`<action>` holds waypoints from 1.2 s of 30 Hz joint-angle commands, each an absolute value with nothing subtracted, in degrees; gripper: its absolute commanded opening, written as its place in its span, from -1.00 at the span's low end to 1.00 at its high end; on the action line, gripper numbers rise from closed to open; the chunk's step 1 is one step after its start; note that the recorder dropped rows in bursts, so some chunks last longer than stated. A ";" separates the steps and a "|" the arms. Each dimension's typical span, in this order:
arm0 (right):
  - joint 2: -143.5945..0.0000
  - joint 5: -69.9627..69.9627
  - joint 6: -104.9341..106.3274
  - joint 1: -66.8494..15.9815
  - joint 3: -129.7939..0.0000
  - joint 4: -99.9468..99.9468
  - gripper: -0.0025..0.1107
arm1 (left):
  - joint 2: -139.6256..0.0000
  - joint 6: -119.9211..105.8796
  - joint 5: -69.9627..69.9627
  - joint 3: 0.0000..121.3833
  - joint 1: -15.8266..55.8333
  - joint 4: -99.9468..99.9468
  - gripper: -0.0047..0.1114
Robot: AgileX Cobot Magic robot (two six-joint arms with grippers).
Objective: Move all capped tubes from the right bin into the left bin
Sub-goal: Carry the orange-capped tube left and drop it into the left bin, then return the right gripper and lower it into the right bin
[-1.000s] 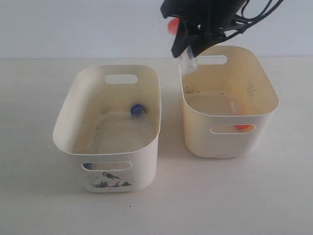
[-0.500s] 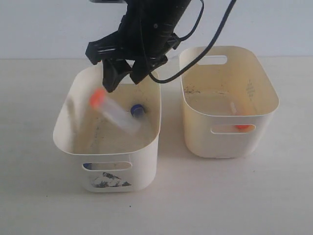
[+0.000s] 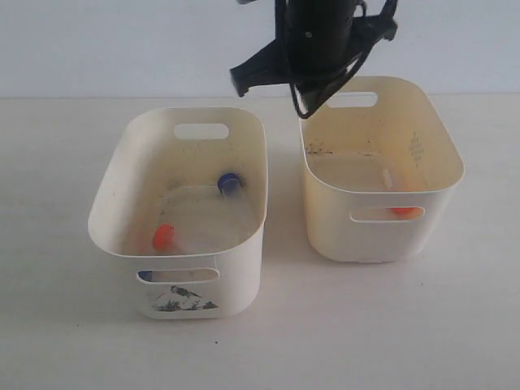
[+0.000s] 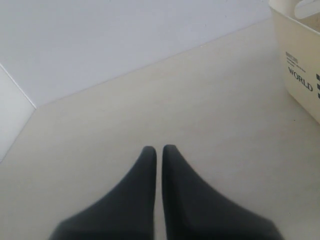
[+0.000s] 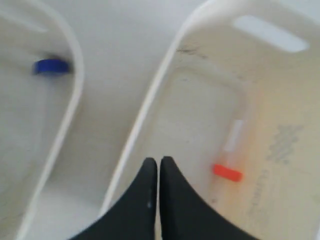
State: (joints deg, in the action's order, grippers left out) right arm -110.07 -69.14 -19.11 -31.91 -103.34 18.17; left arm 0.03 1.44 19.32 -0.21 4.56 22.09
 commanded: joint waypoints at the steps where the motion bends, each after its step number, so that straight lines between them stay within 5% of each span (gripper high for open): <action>1: -109.85 -69.96 -23.19 -31.36 -103.53 26.82 -0.94 | 0.00 1.98 19.26 0.00 4.87 21.93 -0.84; 17: -114.70 -69.96 -24.96 -17.64 -103.29 12.12 -0.94 | 0.00 1.98 19.26 0.00 4.87 21.93 -0.84; 36: -124.52 -69.96 -26.02 -17.65 -103.29 10.77 -0.94 | 0.00 1.98 19.26 0.00 4.87 21.93 -0.84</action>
